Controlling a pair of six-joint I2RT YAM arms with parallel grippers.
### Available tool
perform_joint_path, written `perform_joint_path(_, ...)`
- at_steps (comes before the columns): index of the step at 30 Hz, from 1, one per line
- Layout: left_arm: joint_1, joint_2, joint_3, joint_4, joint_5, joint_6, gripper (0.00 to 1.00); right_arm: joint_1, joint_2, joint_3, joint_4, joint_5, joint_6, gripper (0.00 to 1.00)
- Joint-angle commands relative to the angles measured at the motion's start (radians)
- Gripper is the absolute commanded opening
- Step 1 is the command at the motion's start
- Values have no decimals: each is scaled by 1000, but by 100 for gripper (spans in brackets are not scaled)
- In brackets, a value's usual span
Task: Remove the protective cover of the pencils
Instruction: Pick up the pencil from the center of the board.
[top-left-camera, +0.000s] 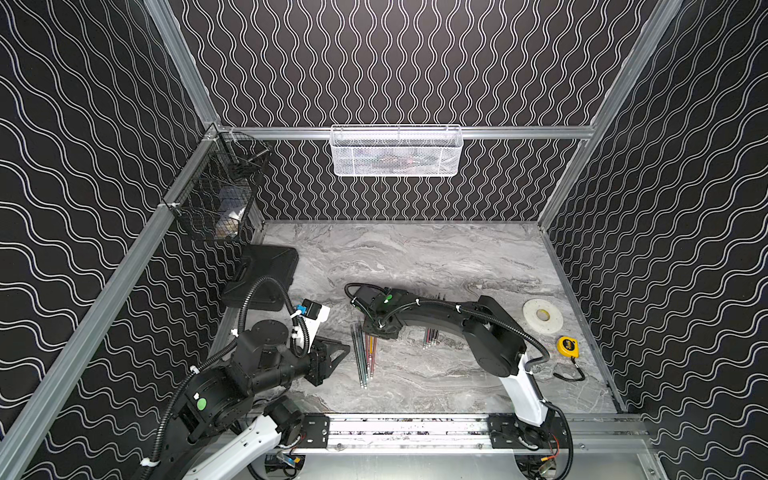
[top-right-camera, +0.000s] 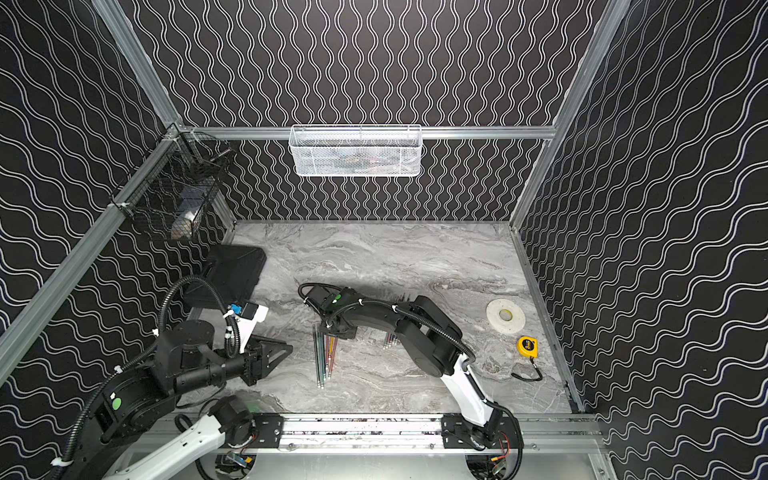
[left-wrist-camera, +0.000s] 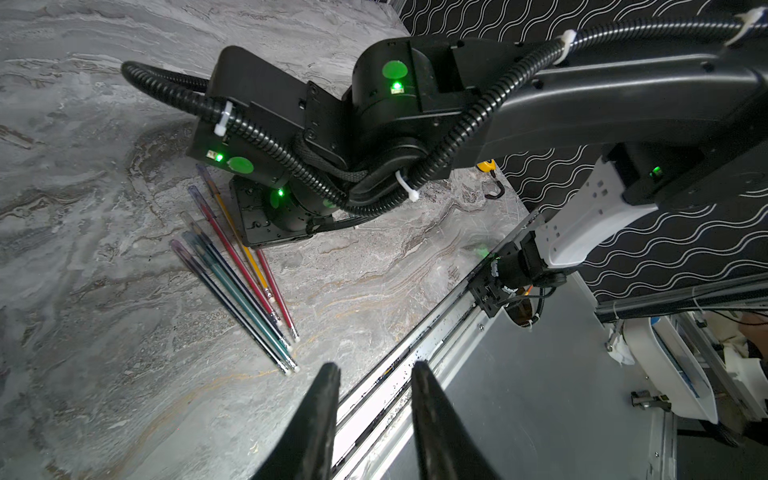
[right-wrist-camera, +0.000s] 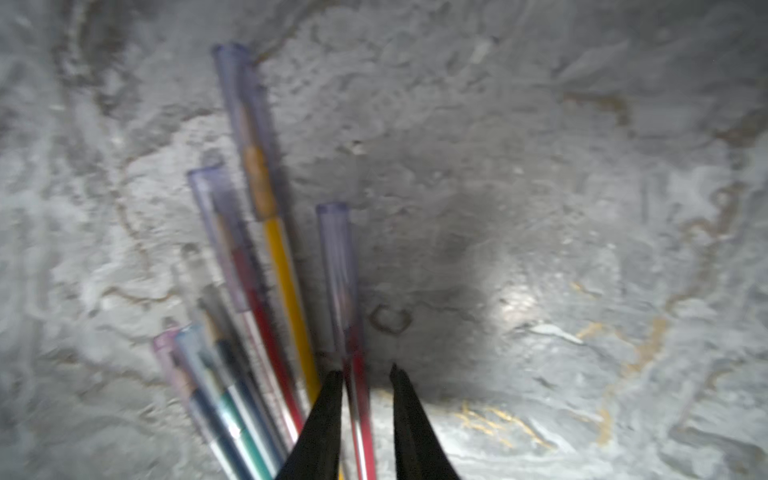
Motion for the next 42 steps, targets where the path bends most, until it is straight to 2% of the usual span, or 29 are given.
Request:
perform_joint_path(1, 1, -12, -3, 20, 22, 22, 34, 3, 11, 16, -74, 48, 41, 21)
perform_joint_path(8, 1, -11, -2, 18, 26, 26, 34, 5, 31, 43, -124, 74, 45, 15)
perform_joint_path(15, 1, -3, 0, 11, 14, 27, 34, 1, -72, -73, -31, 72, 30, 5)
perform_joint_path(18, 1, 8, 0, 9, 11, 27, 34, -6, -156, -134, -4, 84, 21, 3)
perform_joint_path(22, 0, 29, -4, 18, 21, 27, 34, -12, -349, -272, 104, 80, -35, 3)
perform_joint_path(27, 1, 119, -17, 46, 136, 55, 34, -12, -605, -482, 259, 53, -79, 3)
perform_joint_path(31, 2, 200, -27, 73, 230, 76, 35, -11, -768, -676, 496, -30, -58, 3)
perform_joint_path(35, 2, 241, -30, 80, 283, 88, 36, 6, -790, -694, 587, -102, -50, 3)
perform_joint_path(42, 1, 307, -27, 71, 245, 81, 38, 88, -814, -696, 699, -67, -38, 2)
